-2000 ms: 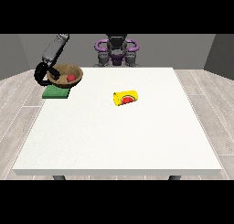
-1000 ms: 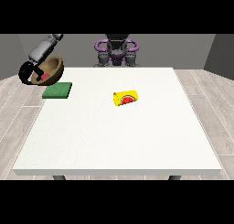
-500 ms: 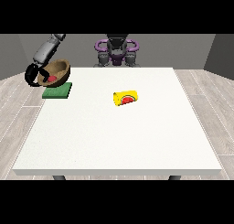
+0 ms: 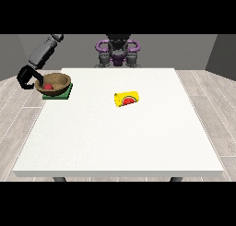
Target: Pick the cup and pour the ball into the bowl, then pick the bowl and place it on the pad
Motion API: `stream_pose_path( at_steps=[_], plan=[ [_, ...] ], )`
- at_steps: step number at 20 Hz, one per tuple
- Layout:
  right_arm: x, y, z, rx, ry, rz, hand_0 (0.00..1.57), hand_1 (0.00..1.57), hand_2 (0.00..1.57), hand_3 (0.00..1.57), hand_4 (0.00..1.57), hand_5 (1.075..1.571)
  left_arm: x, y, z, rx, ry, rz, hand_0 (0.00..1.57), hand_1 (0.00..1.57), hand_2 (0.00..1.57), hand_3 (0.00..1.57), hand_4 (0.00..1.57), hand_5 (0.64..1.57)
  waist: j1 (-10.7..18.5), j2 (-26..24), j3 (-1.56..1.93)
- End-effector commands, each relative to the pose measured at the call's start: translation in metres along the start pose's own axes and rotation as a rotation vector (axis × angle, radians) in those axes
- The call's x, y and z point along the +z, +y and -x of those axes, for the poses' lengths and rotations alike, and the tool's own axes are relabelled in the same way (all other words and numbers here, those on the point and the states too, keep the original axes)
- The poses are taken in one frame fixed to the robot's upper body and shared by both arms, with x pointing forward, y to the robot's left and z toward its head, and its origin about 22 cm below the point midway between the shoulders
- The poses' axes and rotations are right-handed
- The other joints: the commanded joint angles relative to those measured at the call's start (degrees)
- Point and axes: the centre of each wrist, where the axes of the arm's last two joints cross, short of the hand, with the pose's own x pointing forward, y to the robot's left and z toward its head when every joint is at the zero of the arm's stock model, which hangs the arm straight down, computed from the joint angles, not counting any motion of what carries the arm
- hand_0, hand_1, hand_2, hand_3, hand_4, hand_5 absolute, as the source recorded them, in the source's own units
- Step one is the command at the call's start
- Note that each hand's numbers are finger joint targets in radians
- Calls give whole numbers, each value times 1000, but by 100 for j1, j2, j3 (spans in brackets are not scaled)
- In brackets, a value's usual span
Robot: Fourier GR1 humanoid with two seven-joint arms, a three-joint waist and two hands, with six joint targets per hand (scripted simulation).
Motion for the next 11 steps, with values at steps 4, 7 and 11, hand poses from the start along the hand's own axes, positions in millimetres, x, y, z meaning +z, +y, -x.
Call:
stream_pose_path(
  at_steps=[4, 7, 11],
  plan=[
    [1, -25, -8, -14, 3, 34, 685, 685, 559, 952, 0, 1531, 0, 1, -19, 9, -2, 14, 0, 0, 0, 0, 0, 1514, 97, 21, 2],
    [-4, -13, -19, -40, -28, 24, 421, 421, 466, 586, 0, 1500, 6, 5, -2, 6, 4, 1, 0, 0, 0, 0, 0, 1515, -26, -20, -6],
    [-9, -19, -56, -50, -21, -18, 134, 134, 280, 375, 0, 1467, 14, 12, 20, -15, 57, -16, 0, 0, 0, 0, 0, 1515, -205, -336, -14]
  ],
)
